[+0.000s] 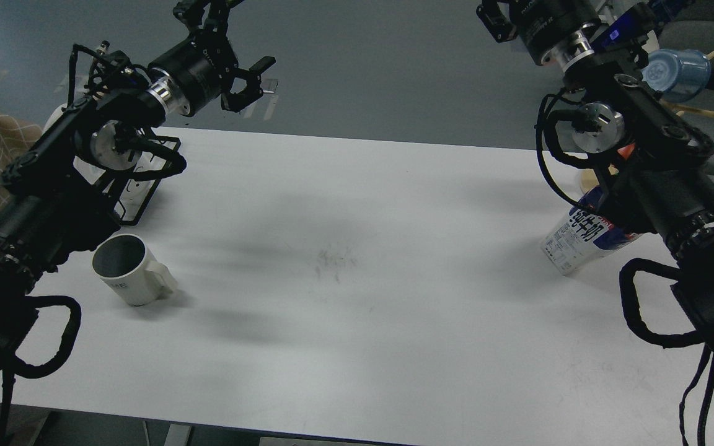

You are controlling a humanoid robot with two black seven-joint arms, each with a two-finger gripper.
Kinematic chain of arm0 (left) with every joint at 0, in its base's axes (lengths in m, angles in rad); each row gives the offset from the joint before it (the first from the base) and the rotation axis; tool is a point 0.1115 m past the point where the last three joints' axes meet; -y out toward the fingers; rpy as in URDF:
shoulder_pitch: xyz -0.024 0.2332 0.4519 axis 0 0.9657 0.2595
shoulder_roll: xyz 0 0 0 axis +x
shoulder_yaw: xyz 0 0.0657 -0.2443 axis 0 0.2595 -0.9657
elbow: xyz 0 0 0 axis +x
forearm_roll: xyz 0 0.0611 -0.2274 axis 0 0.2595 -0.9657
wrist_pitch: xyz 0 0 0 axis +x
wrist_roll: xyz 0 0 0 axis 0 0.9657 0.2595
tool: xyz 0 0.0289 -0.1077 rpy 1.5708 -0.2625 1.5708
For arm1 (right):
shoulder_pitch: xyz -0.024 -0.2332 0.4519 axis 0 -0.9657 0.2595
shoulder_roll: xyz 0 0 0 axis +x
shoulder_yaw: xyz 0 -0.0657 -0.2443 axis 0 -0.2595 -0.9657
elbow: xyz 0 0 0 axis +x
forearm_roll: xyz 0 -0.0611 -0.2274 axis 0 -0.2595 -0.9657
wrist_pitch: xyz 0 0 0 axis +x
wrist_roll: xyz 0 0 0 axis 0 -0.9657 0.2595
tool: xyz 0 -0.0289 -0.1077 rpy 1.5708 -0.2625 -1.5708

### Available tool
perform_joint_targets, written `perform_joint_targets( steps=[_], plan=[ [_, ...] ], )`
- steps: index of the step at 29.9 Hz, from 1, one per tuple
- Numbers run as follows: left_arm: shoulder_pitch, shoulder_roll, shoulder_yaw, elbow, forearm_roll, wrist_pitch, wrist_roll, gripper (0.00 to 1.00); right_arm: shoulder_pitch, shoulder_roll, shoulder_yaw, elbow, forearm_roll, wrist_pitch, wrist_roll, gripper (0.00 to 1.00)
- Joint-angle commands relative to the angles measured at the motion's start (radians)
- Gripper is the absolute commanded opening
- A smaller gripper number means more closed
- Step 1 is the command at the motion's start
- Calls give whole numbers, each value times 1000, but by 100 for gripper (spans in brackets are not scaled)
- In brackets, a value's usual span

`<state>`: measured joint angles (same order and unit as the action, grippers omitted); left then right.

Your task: Place cup and milk with both arms

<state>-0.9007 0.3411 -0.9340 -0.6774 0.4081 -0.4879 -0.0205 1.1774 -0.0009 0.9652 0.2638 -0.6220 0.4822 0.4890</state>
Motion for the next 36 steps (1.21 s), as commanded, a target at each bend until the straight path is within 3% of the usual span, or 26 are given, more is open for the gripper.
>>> perform_joint_targets(
  steps=[1, 16, 23, 36],
  plan=[
    [11, 1, 0, -1, 1, -1, -9, 99, -13, 1, 3, -9, 5, 4, 0, 100],
    [36, -1, -49, 10, -121, -1, -16, 99, -15, 1, 3, -6, 4, -5, 0, 100],
    [33, 1, -32, 16, -120, -1, -96, 99, -9, 1, 0, -6, 5, -7, 0, 100],
    [34, -2, -31, 15, -104, 2, -99, 99, -7, 1, -11, -8, 4, -8, 0, 100]
  ],
)
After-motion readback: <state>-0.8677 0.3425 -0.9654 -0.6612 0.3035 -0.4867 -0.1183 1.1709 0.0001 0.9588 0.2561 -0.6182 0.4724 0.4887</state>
